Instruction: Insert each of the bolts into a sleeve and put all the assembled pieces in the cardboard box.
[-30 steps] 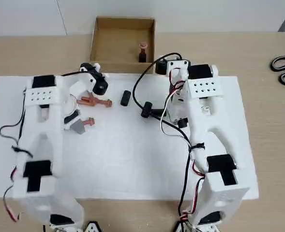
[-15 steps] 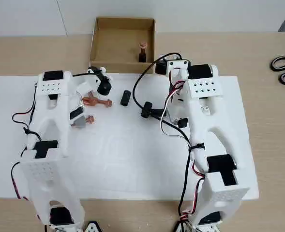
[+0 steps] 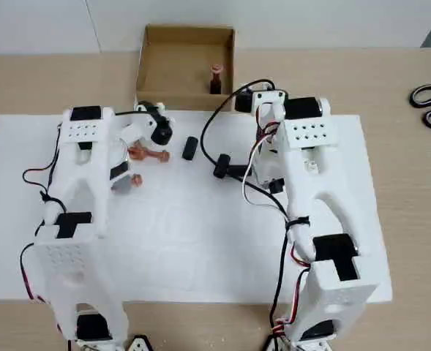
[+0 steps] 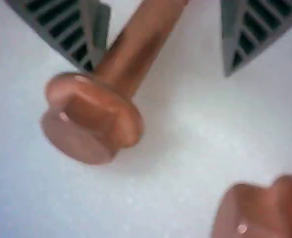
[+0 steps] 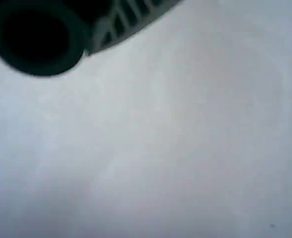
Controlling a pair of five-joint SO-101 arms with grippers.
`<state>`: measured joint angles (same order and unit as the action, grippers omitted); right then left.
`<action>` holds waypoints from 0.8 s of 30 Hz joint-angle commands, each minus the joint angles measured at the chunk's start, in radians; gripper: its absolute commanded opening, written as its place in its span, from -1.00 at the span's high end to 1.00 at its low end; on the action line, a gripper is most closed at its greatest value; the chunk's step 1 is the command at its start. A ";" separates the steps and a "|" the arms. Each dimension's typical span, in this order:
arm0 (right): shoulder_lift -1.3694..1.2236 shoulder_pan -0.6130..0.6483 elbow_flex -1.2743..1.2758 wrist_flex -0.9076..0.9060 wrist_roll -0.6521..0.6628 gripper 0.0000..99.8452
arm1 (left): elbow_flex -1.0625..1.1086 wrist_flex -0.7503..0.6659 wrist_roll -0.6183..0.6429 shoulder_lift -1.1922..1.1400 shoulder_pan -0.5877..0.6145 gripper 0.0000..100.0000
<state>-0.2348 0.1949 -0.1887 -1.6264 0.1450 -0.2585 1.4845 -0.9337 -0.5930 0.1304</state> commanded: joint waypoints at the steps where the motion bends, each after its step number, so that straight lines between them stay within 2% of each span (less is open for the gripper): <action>1: 0.010 -0.007 -0.021 -0.001 0.011 0.99 | -0.035 -0.014 0.005 0.000 -0.044 0.72; 9: 0.005 -0.007 -0.021 -0.001 0.011 0.99 | -0.035 -0.017 0.005 -0.002 -0.057 0.79; 22: 0.004 -0.007 -0.018 -0.001 0.011 0.99 | -0.033 -0.014 0.005 -0.002 -0.074 0.80; 24: 0.004 -0.007 -0.018 -0.001 0.011 0.99 | -0.033 -0.011 0.005 -0.002 -0.074 0.85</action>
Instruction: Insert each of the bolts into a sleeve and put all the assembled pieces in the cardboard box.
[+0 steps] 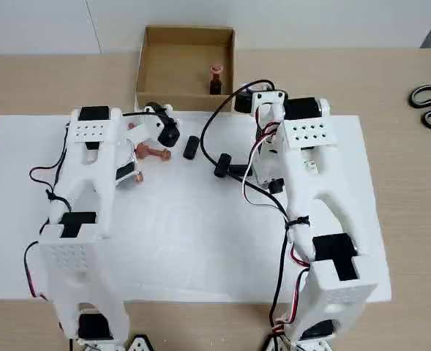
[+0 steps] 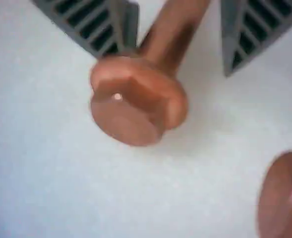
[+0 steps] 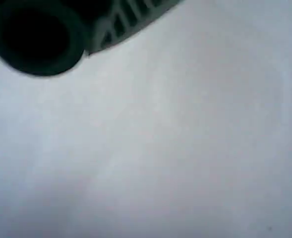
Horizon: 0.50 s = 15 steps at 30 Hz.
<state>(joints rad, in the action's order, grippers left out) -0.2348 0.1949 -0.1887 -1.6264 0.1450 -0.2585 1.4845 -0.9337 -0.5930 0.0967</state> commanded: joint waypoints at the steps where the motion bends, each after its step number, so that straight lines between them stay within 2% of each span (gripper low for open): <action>1: 0.004 -0.007 -0.018 -0.001 0.011 0.99 | -0.033 -0.011 0.005 -0.002 -0.041 0.87; 15: 0.004 -0.007 -0.018 -0.001 0.011 0.99 | -0.004 0.028 0.025 0.009 -0.081 0.89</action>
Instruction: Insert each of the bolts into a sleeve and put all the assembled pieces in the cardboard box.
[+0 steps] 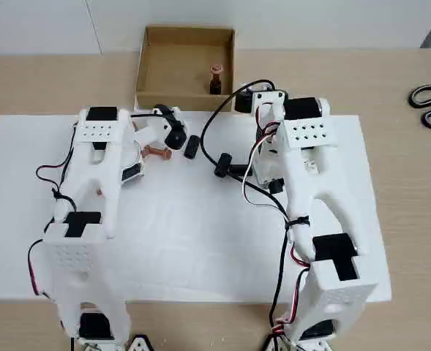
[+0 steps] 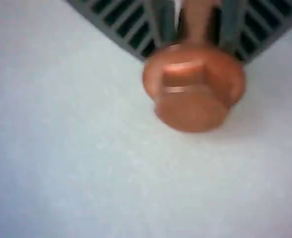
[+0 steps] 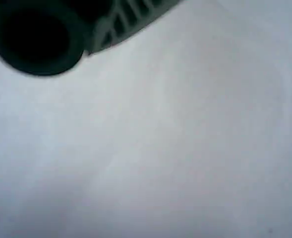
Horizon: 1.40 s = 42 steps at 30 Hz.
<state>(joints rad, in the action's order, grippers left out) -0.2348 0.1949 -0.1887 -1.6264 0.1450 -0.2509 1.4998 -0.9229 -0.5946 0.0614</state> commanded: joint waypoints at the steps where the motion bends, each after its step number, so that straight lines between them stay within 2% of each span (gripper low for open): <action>1: 0.004 -0.007 -0.018 -0.001 0.011 0.99 | -0.015 0.023 0.014 0.011 -0.049 0.89; 12: 0.010 -0.007 -0.018 -0.001 0.011 0.99 | -0.208 0.249 0.038 0.011 -0.044 0.95; 22: 0.010 -0.007 -0.018 -0.015 0.012 0.99 | -0.240 0.252 0.092 0.012 -0.044 0.95; 28: 0.010 -0.008 -0.018 -0.015 0.012 0.99 | -0.214 0.252 0.107 0.146 -0.048 0.95; 35: 0.010 -0.007 -0.018 -0.015 0.012 0.99 | -0.058 0.153 0.107 0.166 -0.044 0.95; 42: 0.008 -0.007 -0.018 -0.019 0.012 0.99 | 0.047 0.012 0.193 0.166 -0.044 0.91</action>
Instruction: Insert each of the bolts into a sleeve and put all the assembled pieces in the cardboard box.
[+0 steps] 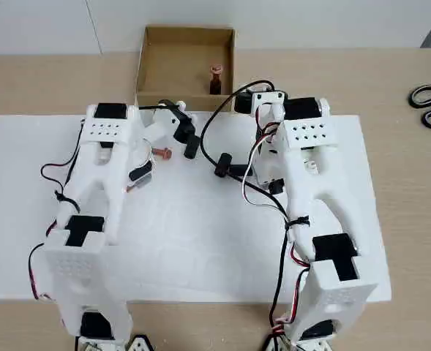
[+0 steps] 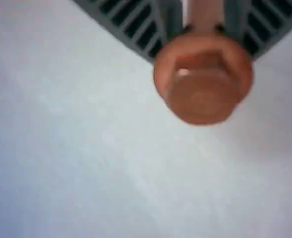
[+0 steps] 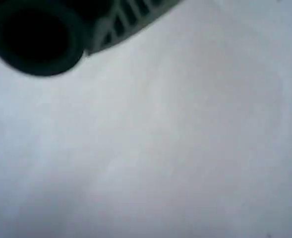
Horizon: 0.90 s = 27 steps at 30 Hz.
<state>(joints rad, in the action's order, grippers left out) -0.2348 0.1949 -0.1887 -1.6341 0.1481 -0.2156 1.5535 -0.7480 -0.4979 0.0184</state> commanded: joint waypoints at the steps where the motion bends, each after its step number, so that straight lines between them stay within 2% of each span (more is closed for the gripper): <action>1: 0.010 -0.007 -0.018 -0.016 0.009 0.99 | 0.022 -0.048 0.018 0.069 -0.002 0.88; 4: 0.010 -0.007 -0.018 -0.019 0.009 0.99 | 0.050 -0.075 0.034 0.069 -0.002 0.81; 13: 0.010 -0.007 -0.017 -0.019 0.009 0.99 | 0.110 -0.120 0.040 0.069 -0.002 0.81; 17: 0.010 -0.007 -0.017 -0.019 0.009 0.99 | 0.111 -0.120 0.040 0.069 -0.003 0.94; 27: 0.010 -0.007 -0.017 -0.021 0.009 0.99 | 0.104 -0.075 0.040 0.080 -0.009 0.98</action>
<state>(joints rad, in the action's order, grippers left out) -0.2348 0.1949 -0.1887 -1.6448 0.1481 -0.0990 1.4599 -0.7112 -0.4780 0.0107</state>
